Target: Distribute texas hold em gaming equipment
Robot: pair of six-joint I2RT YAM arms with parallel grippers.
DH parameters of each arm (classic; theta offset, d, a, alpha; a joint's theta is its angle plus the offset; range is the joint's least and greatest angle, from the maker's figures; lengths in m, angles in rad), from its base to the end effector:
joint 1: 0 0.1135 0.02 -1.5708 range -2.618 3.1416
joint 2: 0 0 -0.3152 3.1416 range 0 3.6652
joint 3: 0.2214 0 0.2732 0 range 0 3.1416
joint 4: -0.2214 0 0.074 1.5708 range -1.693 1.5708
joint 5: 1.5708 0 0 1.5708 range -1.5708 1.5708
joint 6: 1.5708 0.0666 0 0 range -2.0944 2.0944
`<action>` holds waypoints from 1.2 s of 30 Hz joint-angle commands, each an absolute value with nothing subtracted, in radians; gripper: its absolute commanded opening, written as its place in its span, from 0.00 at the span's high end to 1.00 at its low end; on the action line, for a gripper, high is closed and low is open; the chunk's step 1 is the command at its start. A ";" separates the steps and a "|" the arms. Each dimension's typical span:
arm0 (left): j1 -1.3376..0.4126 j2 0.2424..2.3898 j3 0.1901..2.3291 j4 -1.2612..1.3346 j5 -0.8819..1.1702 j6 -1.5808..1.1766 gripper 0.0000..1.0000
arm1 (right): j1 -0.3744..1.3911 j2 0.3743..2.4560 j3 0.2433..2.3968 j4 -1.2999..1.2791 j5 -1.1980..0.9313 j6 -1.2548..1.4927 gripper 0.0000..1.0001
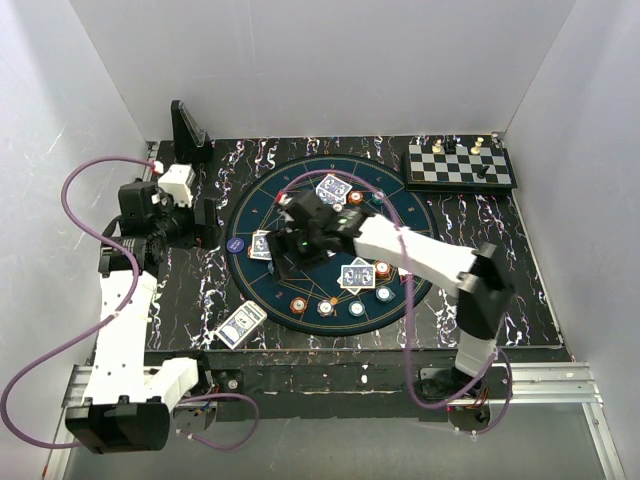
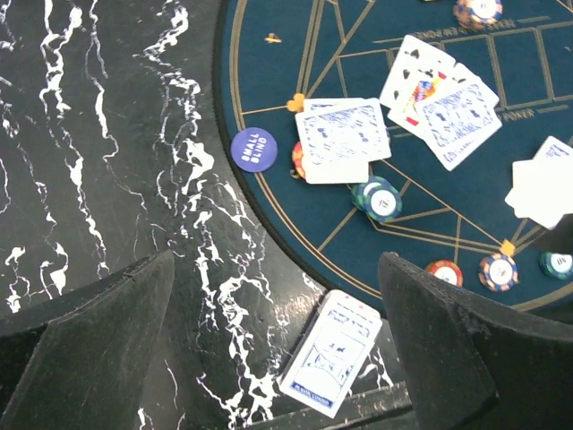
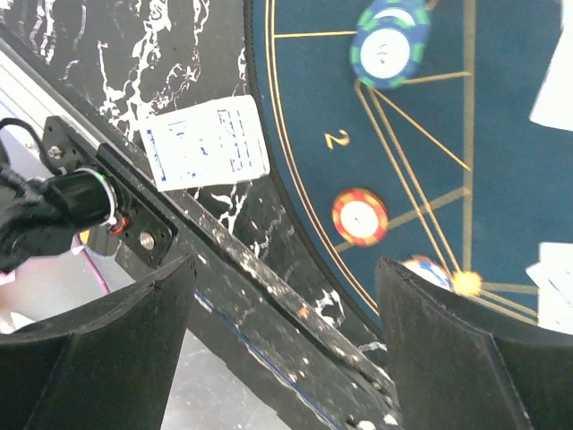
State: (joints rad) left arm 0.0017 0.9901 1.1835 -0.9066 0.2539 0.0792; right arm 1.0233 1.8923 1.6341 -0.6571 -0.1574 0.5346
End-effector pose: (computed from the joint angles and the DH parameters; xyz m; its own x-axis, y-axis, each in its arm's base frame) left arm 0.2019 -0.0164 0.3965 -0.6373 0.0755 -0.7669 0.2395 0.9653 -0.1040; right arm 0.2398 0.4134 0.2917 -0.8101 -0.3620 -0.4612 -0.5582 0.7171 0.4175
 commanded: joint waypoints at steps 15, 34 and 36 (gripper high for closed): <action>0.118 1.120 0.862 -0.453 0.396 0.008 0.02 | 0.112 0.945 0.850 -0.471 0.373 0.542 0.12; 0.118 1.203 0.470 0.325 0.230 -0.061 0.02 | 0.061 1.170 0.439 0.502 0.621 0.217 0.09; 0.120 1.216 0.425 0.444 0.224 -0.069 0.02 | 0.058 1.178 0.407 0.577 0.623 0.192 0.09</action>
State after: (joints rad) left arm 0.1146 1.2102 0.4812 0.1612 0.2459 -0.0639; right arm 0.0681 1.1675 0.4606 0.2672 0.5961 0.2768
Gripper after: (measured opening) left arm 0.981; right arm 0.911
